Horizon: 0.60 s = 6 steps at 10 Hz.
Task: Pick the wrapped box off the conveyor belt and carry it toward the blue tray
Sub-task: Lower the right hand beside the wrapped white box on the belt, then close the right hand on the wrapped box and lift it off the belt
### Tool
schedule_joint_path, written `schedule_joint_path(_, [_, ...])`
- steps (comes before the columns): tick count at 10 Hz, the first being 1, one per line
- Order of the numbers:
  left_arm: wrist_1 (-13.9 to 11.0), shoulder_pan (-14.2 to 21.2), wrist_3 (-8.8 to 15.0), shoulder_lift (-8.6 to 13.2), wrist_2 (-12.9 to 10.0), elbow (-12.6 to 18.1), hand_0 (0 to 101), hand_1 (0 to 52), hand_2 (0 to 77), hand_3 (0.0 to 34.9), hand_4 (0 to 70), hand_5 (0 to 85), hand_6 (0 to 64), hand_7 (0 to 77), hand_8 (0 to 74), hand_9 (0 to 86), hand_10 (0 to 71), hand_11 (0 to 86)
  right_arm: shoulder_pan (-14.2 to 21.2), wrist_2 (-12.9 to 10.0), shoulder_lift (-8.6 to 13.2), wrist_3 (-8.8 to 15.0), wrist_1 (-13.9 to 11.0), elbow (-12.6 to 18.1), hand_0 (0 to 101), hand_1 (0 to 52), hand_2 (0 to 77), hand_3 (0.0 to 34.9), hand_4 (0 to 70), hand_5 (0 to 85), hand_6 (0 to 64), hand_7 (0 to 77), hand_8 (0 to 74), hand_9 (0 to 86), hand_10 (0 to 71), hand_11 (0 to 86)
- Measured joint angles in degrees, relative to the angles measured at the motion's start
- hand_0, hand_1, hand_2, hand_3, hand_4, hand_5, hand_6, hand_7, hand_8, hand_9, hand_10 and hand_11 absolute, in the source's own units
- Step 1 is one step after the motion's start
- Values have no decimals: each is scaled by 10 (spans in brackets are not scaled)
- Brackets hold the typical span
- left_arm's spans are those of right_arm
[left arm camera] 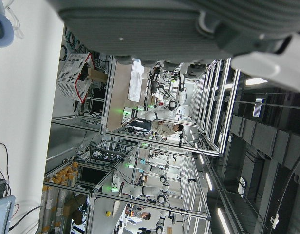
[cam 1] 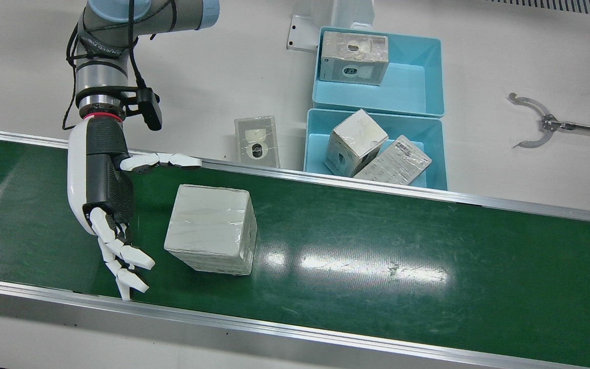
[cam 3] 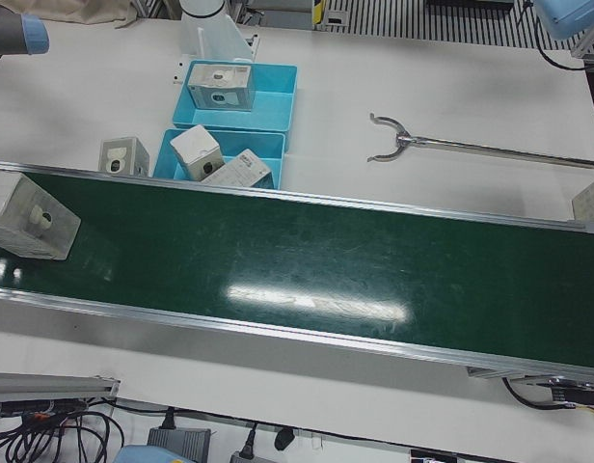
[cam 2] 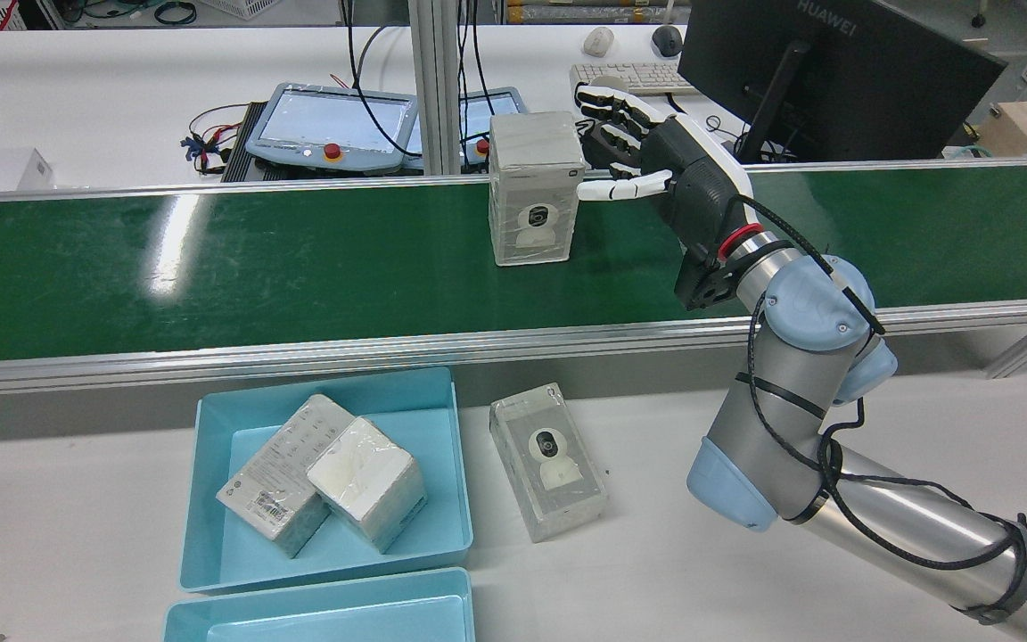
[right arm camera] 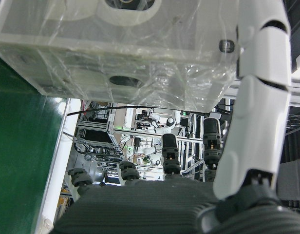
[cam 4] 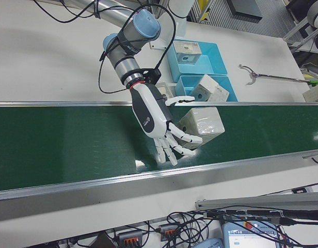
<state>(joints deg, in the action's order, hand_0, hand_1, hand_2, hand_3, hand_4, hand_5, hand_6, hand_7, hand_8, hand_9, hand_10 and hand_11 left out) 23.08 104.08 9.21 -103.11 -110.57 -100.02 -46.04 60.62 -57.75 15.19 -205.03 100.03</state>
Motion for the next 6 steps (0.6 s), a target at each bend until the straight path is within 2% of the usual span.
schedule_joint_path(4, [0,0,0,0,0,0,0,0,11,0,0,5,0,5,5,0,0,0,1,0,0,-1,1,-7,458,109,153,303,180,196,0,224,16,76,27,49])
schedule_joint_path(6, [0,0,0,0,0,0,0,0,11,0,0,5,0,5,5,0,5,0,1,-1,0,-2,1,-10,456,109,164,303,202,202,0,224,5,65,44,49])
